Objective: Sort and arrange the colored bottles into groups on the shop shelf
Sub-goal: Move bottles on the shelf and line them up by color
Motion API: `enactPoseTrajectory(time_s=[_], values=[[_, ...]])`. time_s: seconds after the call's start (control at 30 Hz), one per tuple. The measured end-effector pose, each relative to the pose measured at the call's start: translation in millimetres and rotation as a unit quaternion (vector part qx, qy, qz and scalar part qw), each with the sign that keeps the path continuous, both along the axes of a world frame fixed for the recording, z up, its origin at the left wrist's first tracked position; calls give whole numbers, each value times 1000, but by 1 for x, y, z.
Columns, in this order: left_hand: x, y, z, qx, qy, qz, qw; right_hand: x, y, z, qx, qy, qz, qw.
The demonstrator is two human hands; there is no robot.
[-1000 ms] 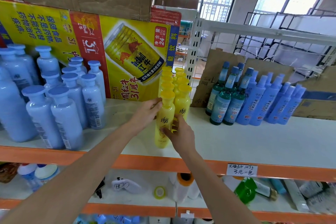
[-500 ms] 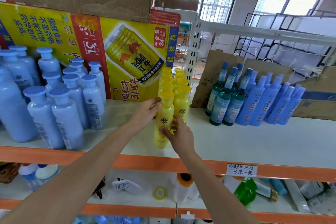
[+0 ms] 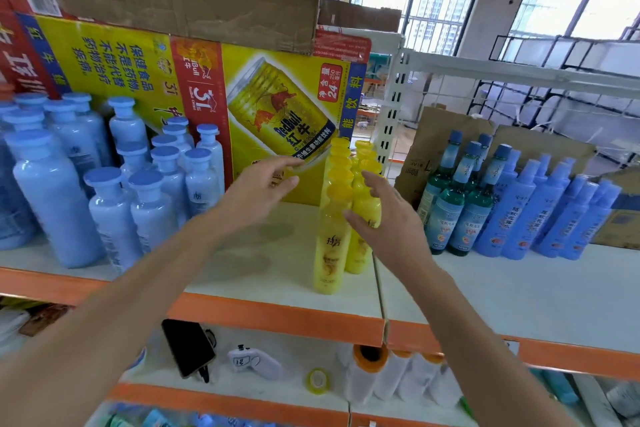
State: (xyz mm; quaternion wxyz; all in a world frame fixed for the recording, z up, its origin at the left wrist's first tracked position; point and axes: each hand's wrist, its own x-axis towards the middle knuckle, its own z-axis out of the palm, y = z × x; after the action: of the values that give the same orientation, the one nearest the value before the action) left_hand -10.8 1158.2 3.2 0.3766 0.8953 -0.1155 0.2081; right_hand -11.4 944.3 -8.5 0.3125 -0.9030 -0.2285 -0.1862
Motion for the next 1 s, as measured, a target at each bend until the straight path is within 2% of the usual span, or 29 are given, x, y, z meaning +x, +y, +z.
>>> enactPoseTrajectory(time_s=[0.2, 0.5, 0.73, 1.0], values=[[-21, 55, 33, 88, -37, 66, 993, 15, 33, 46, -81, -19, 66, 994], [-57, 138, 32, 121, 18, 124, 985, 44, 132, 52, -178, 8, 170, 969], [-60, 170, 39, 242, 134, 41, 960, 62, 205, 47, -216, 33, 223, 950], [-35, 187, 44, 299, 157, -36, 940, 80, 236, 45, -209, 96, 208, 951]])
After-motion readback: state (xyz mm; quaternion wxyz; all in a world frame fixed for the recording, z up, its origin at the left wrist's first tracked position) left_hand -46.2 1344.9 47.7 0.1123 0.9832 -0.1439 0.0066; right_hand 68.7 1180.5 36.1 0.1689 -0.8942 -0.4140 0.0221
